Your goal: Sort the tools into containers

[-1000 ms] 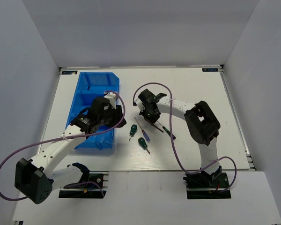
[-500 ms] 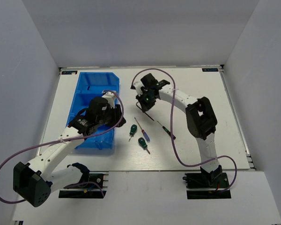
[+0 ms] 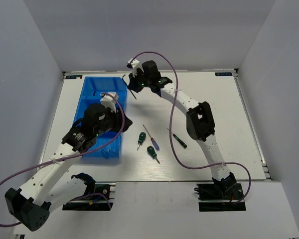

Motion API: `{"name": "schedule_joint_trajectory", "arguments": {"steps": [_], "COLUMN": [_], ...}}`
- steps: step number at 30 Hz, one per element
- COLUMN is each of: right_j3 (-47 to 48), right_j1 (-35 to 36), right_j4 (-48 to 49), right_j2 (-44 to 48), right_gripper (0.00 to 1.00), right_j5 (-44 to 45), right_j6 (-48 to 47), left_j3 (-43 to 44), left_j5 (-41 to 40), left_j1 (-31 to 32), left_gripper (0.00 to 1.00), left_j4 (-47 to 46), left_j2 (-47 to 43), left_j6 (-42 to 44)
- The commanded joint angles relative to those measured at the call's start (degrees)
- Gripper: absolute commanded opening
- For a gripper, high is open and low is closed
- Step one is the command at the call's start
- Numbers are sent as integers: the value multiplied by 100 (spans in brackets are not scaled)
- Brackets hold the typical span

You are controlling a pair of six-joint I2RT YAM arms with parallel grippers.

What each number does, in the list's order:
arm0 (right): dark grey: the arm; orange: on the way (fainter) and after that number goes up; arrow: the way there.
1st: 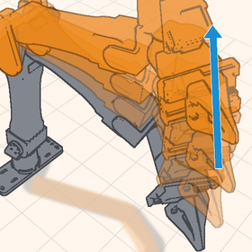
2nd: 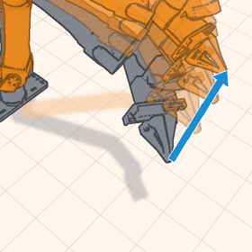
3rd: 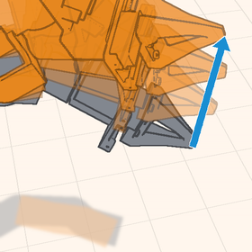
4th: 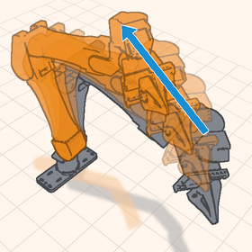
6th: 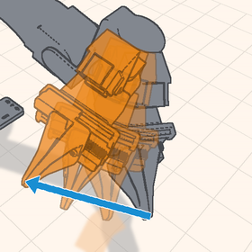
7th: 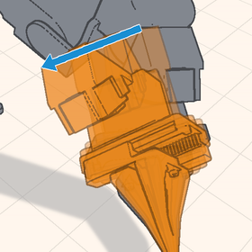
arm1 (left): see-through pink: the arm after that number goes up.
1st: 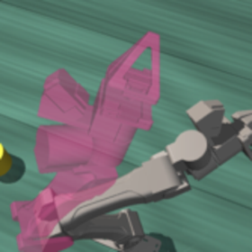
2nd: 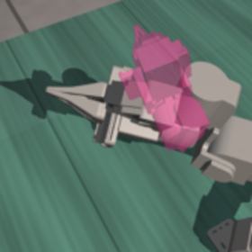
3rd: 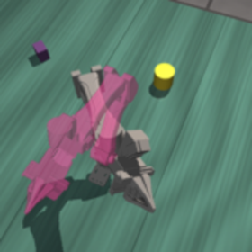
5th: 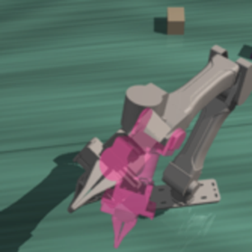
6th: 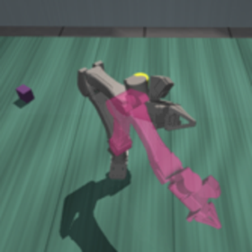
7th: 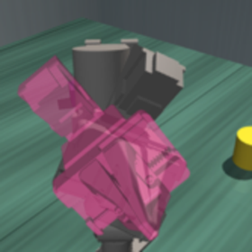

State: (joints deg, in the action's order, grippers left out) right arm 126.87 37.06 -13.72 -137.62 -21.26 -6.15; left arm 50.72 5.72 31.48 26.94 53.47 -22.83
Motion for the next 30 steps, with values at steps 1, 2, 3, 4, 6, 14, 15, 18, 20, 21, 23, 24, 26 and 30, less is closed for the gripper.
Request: {"name": "schedule_joint_trajectory", "arguments": {"steps": [1,2,3,4,6,14,15,18,20,21,23,24,26,30], "right_j3": [670,873,901,736,620,848,883,892,805,787,717,716,664,113], "right_j1": [56,82,108,109,135,372,390,443,469,469,469,460,434,346], "right_j4": [2097,2231,2389,3009,3374,3982,3964,3964,3982,3991,4034,4017,4000,4026], "right_j2": [-465,-554,-677,-713,-766,-1231,-1336,-1478,-1540,-1548,-1548,-1522,-1426,-899], "right_gripper": [0,0,0,0,0,0,0,0,0,0,5,12,36,44], "right_j5": [76,104,87,130,52,25,34,43,78,86,174,174,183,95], "right_j6": [290,299,368,378,352,431,396,334,299,299,325,317,377,378], "left_j3": [421,508,509,587,659,711,711,773,913,913,975,975,975,975], "left_j5": [-290,-351,-404,-483,-536,-484,-484,-484,-484,-536,-536,-536,-536,-475], "left_j1": [24,24,24,24,24,24,24,24,24,24,24,24,24,24], "left_gripper": [55,55,55,55,55,55,55,51,48,44,39,31,22,0], "left_j4": [-207,-207,-207,-207,-207,-207,-207,-14,136,136,267,268,320,321], "left_j2": [-310,-311,-381,-381,-381,-153,-92,48,102,102,102,154,155,295], "left_j6": [94,94,94,94,94,42,42,42,-10,-11,-11,-11,-11,42]}}
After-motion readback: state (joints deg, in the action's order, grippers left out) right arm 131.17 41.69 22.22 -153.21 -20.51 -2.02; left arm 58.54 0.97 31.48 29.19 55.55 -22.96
